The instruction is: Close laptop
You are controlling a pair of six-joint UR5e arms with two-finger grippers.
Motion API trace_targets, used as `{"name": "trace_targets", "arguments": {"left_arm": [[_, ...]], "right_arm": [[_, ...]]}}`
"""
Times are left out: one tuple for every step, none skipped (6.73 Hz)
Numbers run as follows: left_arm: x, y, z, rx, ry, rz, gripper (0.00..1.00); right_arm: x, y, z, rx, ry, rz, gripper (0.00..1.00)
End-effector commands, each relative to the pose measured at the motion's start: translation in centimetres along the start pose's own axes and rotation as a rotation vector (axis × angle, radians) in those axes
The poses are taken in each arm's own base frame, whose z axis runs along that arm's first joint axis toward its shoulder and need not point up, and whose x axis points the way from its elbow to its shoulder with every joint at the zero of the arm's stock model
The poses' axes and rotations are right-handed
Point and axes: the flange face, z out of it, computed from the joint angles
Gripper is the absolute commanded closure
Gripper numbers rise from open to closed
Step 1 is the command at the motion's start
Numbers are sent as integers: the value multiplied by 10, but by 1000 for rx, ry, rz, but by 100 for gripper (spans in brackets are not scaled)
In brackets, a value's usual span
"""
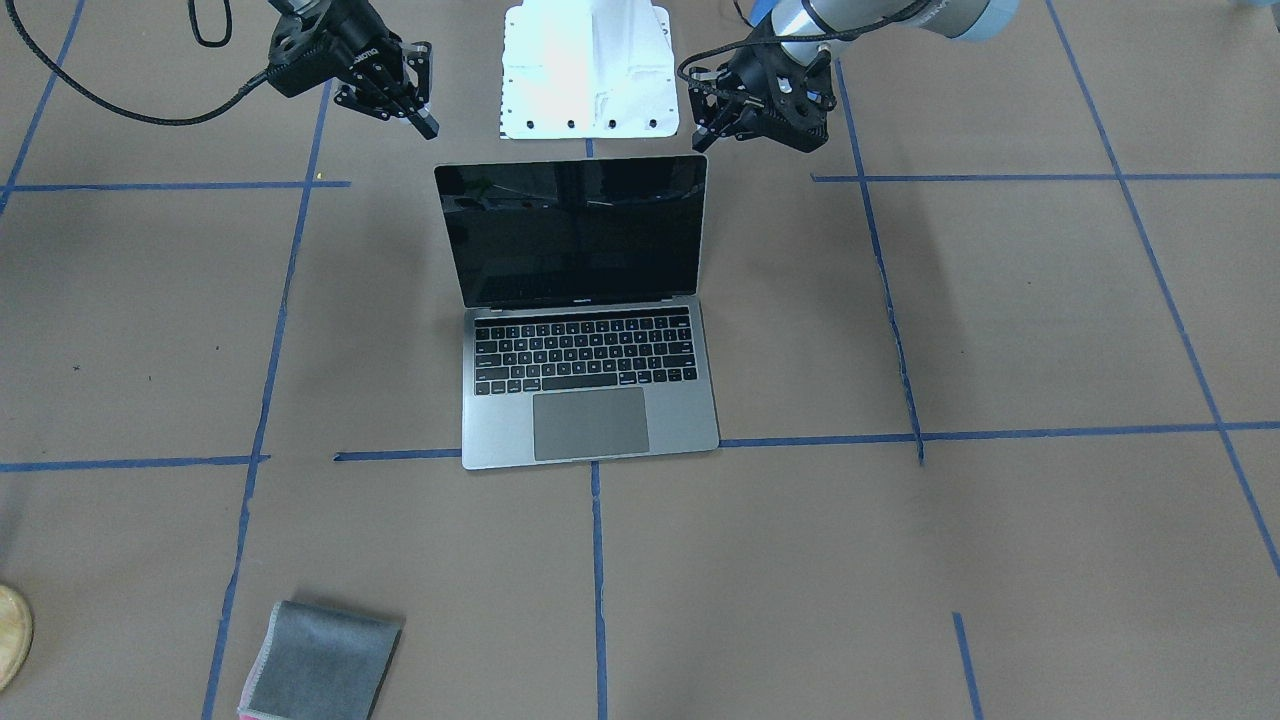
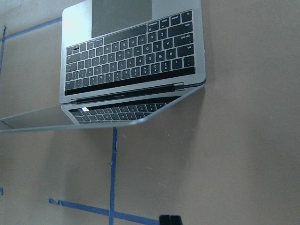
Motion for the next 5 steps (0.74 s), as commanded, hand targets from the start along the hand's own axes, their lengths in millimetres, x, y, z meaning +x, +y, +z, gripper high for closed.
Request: {"name": "trace_targets", "arguments": {"left_arm": [[1,-2,1,14,-3,-2,100],[6,-7,-1,62,1,-16,100],[12,-11,-3,90,7,-25,100],[11,-15,-6,106,6,-27,100],[10,-19,-9,115,5,-31,100]], "right_arm": [[-8,-8,3,45,-10,0,100],[-3,-21,0,75,-4,8,100],[-8,-42,2,114,-9,20,100],[-13,-64,20,141,16,34,100],[-42,-82,25,155,57,45,100]]}}
